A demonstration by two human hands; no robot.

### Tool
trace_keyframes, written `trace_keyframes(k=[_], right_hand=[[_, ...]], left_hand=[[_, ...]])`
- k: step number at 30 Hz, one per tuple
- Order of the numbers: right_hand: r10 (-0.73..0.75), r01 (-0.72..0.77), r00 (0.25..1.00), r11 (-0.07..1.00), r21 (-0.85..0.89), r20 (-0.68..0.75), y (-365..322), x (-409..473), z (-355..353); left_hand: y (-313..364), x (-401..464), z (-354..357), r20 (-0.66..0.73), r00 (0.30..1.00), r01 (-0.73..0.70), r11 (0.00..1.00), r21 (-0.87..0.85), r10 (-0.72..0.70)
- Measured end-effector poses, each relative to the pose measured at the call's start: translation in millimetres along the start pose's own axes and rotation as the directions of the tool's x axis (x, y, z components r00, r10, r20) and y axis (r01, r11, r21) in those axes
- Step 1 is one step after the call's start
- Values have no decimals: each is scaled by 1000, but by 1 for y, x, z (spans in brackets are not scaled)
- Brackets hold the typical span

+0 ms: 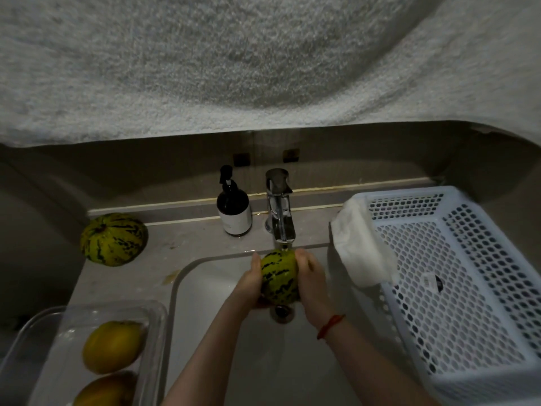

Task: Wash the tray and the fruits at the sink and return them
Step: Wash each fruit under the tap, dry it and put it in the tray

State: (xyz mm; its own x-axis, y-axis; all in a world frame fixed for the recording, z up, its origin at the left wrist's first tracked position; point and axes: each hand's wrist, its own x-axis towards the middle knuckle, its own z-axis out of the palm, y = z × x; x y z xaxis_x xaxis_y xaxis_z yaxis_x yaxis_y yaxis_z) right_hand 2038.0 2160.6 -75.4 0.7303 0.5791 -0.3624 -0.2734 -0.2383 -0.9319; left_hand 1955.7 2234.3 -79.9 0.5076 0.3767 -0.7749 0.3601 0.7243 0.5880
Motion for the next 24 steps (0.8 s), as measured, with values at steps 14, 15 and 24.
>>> trace_keyframes(k=[14,15,24], right_hand=[[66,-71,979,997,19,194,2,3,0],[74,-69,982,997,-38,171,0,4,2],[-102,83,993,962,-259,-65,4,9,19]], left_hand=[[-10,5,1,-112,986,-133,989,-70,124],[-12,7,3,-102,991,-99,993,-69,92],[-2,5,10,-67,997,-48,913,-404,22]])
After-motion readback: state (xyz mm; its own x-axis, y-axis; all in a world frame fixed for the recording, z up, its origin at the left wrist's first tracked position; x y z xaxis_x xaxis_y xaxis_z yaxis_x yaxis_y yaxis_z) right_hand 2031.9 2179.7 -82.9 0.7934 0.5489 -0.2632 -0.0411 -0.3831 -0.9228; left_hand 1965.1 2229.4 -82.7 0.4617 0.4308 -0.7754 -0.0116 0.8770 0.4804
